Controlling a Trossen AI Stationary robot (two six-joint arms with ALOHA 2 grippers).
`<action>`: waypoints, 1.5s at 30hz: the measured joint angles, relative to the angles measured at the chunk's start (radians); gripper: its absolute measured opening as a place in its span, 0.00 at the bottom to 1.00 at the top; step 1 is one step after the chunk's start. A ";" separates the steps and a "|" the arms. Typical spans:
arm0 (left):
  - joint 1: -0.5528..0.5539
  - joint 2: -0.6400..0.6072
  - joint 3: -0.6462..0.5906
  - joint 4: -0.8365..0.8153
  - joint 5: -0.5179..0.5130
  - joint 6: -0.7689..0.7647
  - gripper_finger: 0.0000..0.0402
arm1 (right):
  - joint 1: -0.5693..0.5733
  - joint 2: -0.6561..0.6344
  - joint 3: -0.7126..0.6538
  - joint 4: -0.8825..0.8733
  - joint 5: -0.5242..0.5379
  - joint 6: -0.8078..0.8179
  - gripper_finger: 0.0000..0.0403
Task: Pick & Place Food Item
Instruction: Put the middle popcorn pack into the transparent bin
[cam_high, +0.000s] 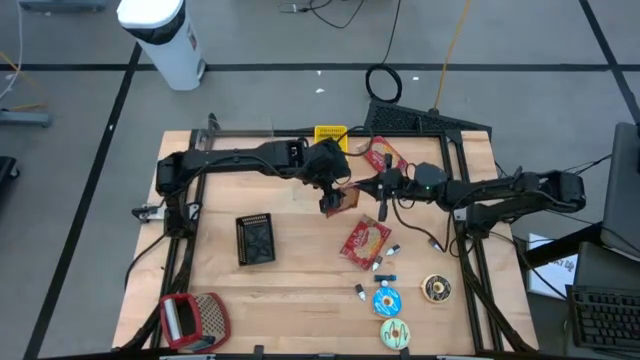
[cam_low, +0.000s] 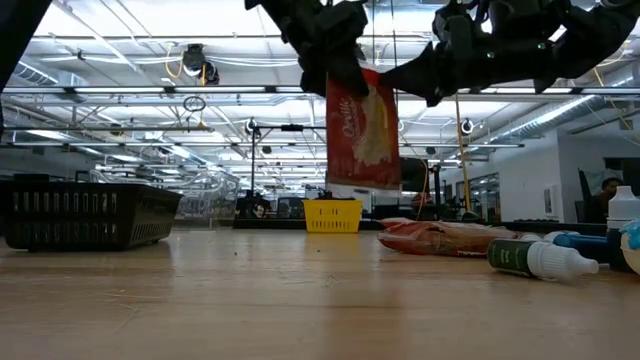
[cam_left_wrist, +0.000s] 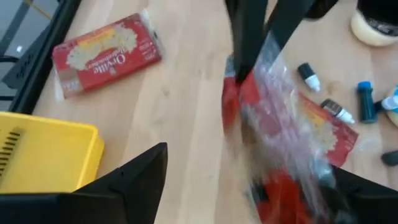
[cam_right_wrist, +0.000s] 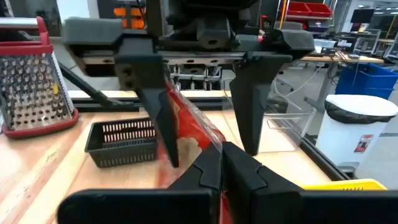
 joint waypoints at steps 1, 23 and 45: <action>0.002 0.000 0.000 -0.012 0.000 -0.002 0.69 | 0.000 -0.001 0.000 -0.002 0.000 -0.004 0.00; 0.002 0.000 0.000 0.012 0.003 0.024 0.32 | -0.022 -0.010 0.000 -0.075 0.002 -0.017 0.00; 0.024 -0.121 0.000 -0.026 -0.074 0.089 0.00 | -0.022 -0.072 -0.003 -0.238 0.194 -0.022 0.24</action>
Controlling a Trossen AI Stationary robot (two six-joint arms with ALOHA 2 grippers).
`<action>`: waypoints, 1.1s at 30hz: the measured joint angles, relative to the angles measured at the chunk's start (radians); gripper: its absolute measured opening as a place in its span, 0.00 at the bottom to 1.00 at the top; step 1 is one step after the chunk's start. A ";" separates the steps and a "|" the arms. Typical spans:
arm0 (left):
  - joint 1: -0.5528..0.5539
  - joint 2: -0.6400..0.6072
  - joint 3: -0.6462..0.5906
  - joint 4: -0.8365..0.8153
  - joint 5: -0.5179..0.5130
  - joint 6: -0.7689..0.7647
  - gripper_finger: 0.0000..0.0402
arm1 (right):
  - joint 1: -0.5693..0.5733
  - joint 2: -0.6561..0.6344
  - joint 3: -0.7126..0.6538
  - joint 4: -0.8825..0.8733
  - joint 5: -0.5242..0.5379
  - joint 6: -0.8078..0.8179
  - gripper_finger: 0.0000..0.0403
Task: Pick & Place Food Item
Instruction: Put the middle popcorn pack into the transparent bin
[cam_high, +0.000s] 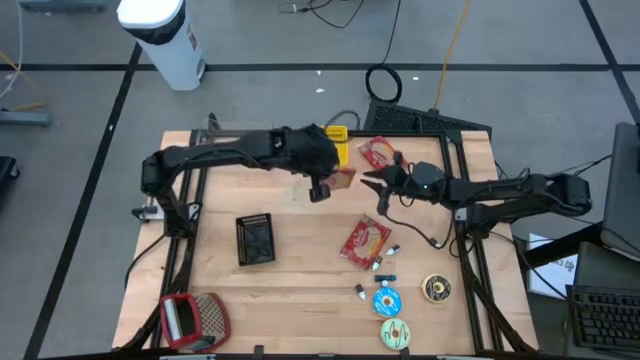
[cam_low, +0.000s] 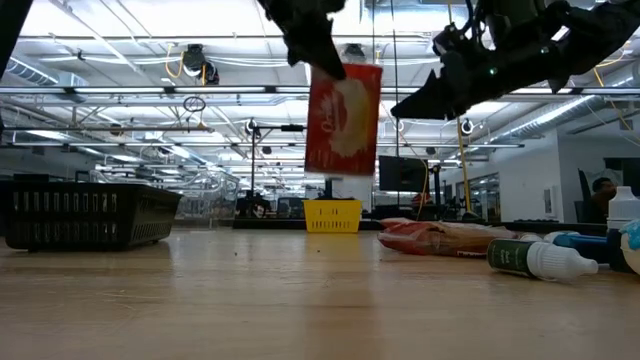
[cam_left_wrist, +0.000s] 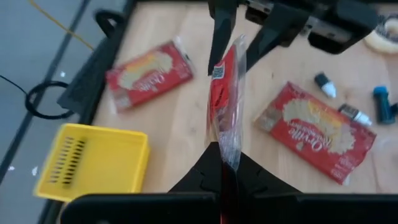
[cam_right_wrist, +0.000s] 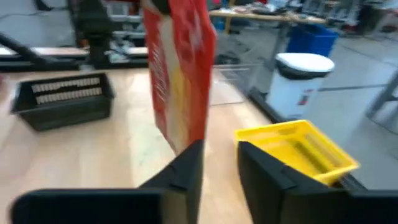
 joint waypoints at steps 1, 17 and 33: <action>0.004 -0.017 -0.002 -0.001 -0.001 -0.004 0.00 | 0.000 -0.012 0.001 -0.011 0.018 0.000 0.27; 0.172 -0.491 -0.465 0.230 -0.075 -0.195 0.00 | 0.000 -0.107 0.001 -0.110 0.044 -0.004 0.49; 0.438 -0.860 -0.794 0.320 -0.552 -0.558 0.00 | -0.001 -0.107 0.001 -0.107 0.045 -0.004 0.46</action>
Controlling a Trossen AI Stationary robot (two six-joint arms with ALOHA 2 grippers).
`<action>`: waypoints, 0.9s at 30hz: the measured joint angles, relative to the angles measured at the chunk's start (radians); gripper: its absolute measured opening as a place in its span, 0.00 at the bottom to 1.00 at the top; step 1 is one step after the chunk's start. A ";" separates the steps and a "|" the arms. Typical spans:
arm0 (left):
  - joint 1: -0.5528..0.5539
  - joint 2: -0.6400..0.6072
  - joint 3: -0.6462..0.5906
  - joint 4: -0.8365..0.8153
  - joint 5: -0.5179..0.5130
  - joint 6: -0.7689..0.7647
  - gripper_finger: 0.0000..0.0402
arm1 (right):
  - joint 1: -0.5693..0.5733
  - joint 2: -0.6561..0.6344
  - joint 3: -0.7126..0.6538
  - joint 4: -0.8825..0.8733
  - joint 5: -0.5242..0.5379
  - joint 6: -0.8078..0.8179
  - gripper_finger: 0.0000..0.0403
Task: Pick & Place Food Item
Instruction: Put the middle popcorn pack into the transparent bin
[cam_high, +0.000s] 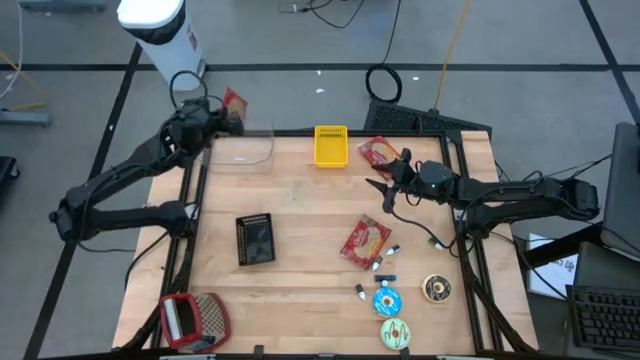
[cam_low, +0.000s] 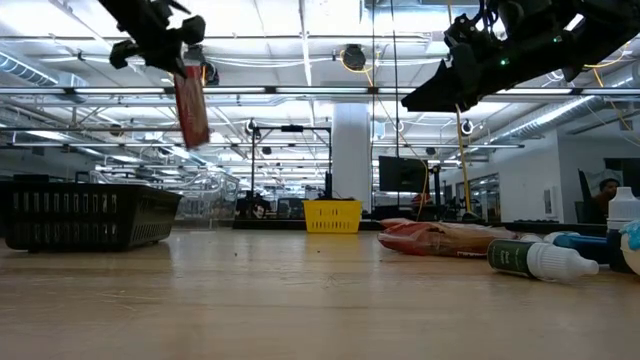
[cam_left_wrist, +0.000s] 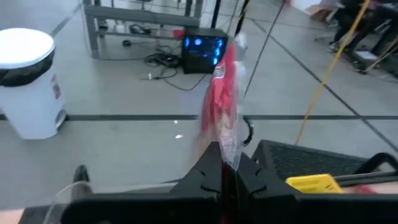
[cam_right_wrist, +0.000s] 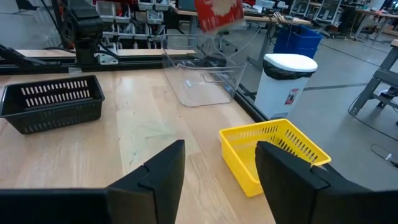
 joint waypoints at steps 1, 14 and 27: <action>0.007 0.000 -0.010 -0.001 0.001 -0.001 0.00 | 0.000 0.000 0.000 0.000 0.000 0.000 0.46; 0.031 0.002 -0.182 0.025 0.016 -0.141 0.00 | 0.000 0.000 0.000 0.000 0.000 -0.001 0.44; 0.030 0.011 -0.391 0.319 0.120 -0.240 0.00 | -0.026 0.000 0.000 -0.002 -0.003 0.011 0.43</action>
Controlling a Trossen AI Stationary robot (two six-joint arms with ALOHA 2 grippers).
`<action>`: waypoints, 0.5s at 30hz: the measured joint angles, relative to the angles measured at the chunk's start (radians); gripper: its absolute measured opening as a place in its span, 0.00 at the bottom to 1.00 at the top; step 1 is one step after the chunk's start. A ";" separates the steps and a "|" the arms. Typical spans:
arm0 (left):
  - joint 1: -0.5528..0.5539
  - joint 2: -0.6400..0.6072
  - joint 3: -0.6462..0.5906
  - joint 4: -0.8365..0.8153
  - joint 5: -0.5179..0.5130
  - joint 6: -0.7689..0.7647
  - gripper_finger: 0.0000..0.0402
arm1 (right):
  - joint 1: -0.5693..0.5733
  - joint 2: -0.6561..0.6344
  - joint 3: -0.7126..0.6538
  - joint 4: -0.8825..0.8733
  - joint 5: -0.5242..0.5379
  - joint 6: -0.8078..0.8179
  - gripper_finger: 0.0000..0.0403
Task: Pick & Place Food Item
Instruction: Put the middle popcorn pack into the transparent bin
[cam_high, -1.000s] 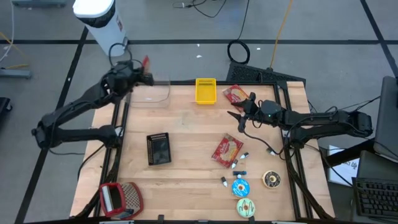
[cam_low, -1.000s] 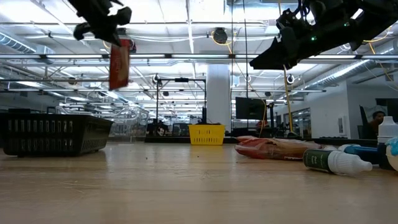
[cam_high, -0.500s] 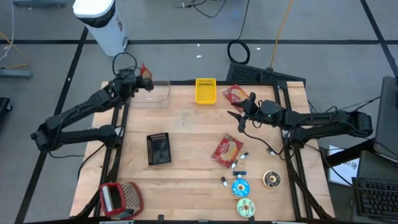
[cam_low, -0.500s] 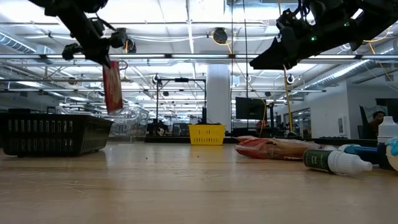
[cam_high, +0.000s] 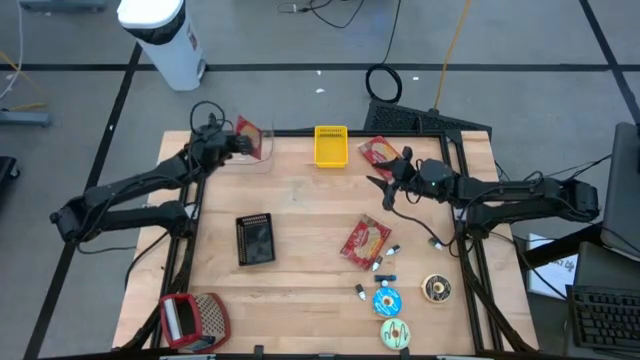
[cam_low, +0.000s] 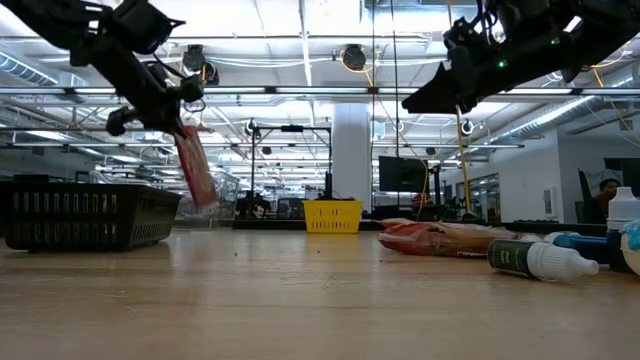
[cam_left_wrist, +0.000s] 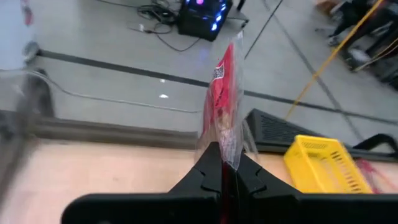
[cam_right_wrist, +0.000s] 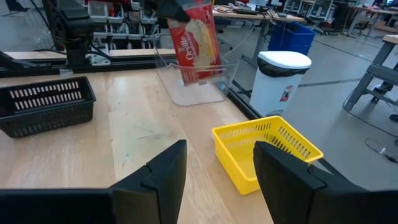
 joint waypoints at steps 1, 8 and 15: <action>0.000 0.001 -0.013 0.026 0.004 -0.005 0.00 | 0.000 0.000 -0.001 0.003 0.000 0.000 0.43; -0.007 0.067 -0.060 0.098 0.028 -0.057 0.00 | 0.000 0.000 -0.010 0.018 -0.001 0.000 0.43; -0.034 0.176 -0.060 0.216 0.038 -0.058 0.00 | 0.000 0.000 -0.010 0.018 -0.001 0.000 0.42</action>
